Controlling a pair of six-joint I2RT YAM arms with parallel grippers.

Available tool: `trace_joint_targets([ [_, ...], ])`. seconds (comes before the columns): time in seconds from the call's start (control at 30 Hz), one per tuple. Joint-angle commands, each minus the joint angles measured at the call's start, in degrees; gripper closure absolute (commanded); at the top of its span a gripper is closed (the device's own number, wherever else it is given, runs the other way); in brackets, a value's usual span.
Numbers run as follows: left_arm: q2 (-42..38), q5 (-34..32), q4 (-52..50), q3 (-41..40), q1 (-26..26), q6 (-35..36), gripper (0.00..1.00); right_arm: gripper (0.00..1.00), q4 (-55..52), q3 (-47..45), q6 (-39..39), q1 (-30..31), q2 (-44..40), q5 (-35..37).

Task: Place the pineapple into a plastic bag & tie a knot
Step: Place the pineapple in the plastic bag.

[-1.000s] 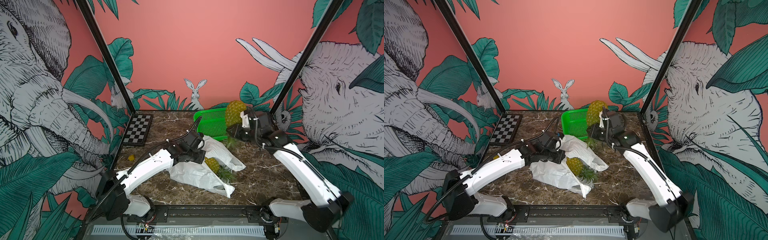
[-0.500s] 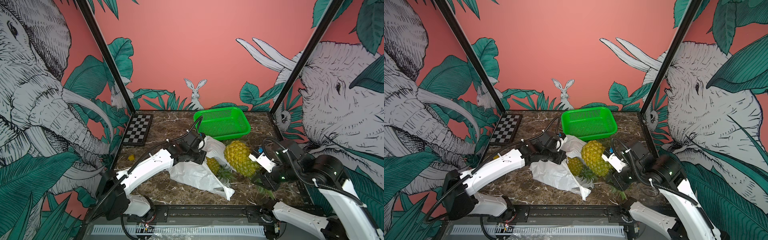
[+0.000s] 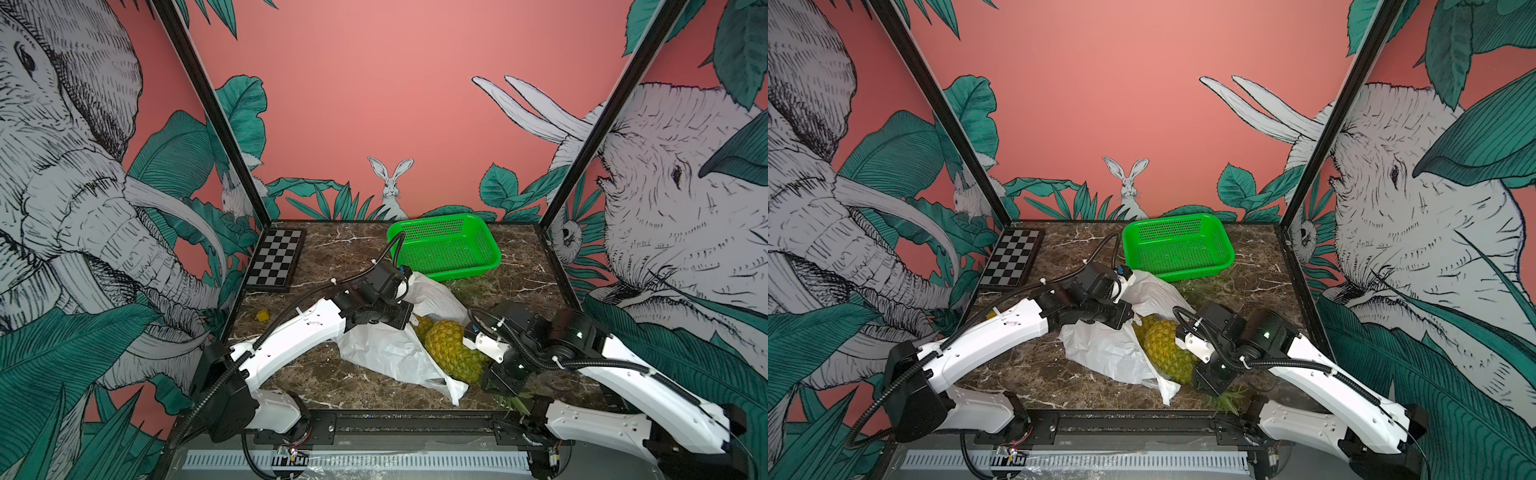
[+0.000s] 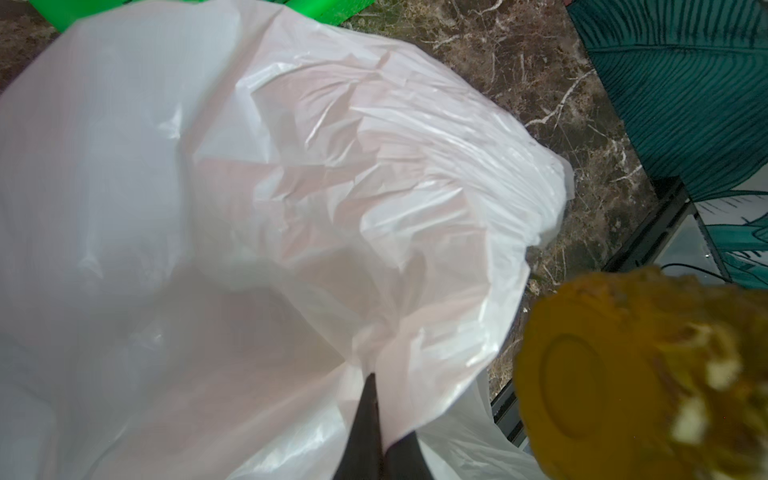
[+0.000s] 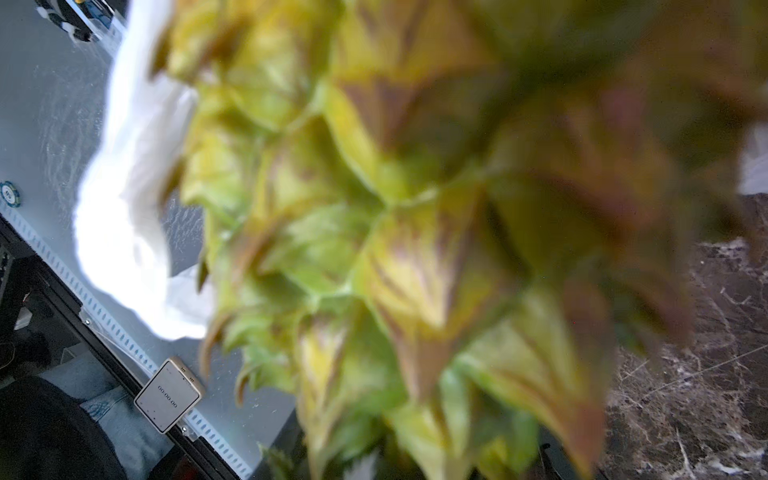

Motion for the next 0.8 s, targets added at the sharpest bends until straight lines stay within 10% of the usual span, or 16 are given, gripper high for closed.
trace_joint_targets([
  [0.0, -4.19, 2.29, -0.01, -1.59, -0.15, 1.65, 1.0, 1.0, 10.0, -1.65, 0.14, 0.48, -0.93, -1.03],
  [0.77, -11.94, 9.92, 0.23, -7.0, -0.25, -1.08, 1.0, 1.0, 49.24, -10.35, -2.83, 3.39, 17.83, -11.24],
])
